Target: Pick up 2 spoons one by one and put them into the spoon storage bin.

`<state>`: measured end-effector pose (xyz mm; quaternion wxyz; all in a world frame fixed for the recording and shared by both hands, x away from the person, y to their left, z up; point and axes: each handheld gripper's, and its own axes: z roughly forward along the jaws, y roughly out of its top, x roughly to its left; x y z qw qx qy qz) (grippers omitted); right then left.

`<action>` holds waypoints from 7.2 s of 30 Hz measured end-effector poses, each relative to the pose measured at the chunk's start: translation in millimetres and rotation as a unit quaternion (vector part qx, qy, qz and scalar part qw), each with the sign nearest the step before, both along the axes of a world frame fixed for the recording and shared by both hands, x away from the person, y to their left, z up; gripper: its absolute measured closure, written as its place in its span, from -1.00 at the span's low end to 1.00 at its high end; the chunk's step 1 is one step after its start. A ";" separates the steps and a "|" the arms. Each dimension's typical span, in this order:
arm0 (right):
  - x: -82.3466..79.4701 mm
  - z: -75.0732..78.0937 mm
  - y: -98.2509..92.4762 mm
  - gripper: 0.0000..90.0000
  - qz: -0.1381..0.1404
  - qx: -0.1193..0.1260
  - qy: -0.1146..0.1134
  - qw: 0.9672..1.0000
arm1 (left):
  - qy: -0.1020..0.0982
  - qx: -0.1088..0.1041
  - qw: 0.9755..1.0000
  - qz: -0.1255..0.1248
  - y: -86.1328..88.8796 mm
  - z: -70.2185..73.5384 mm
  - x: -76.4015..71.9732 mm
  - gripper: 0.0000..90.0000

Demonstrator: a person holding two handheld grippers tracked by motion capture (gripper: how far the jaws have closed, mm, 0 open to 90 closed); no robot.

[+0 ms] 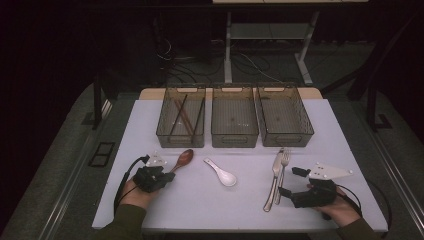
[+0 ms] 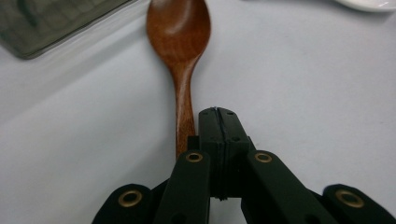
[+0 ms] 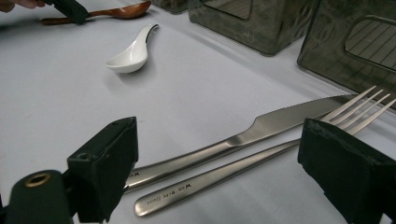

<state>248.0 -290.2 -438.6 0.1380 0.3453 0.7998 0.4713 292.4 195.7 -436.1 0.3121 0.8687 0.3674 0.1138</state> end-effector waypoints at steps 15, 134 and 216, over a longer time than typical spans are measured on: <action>0.5 -0.8 1.4 -0.72 0.001 -0.003 0.004 1.000 | -0.020 0.007 0.998 0.058 28.5 -2.6 18.6 0.99; 1.8 -1.8 1.2 -0.72 0.004 -0.006 0.003 1.000 | -0.006 -0.080 0.996 -0.043 -30.0 16.3 57.4 0.79; -0.1 0.7 -1.9 -0.72 -0.005 0.015 0.010 1.000 | -0.062 -0.165 0.982 -0.065 -193.0 102.6 178.2 0.79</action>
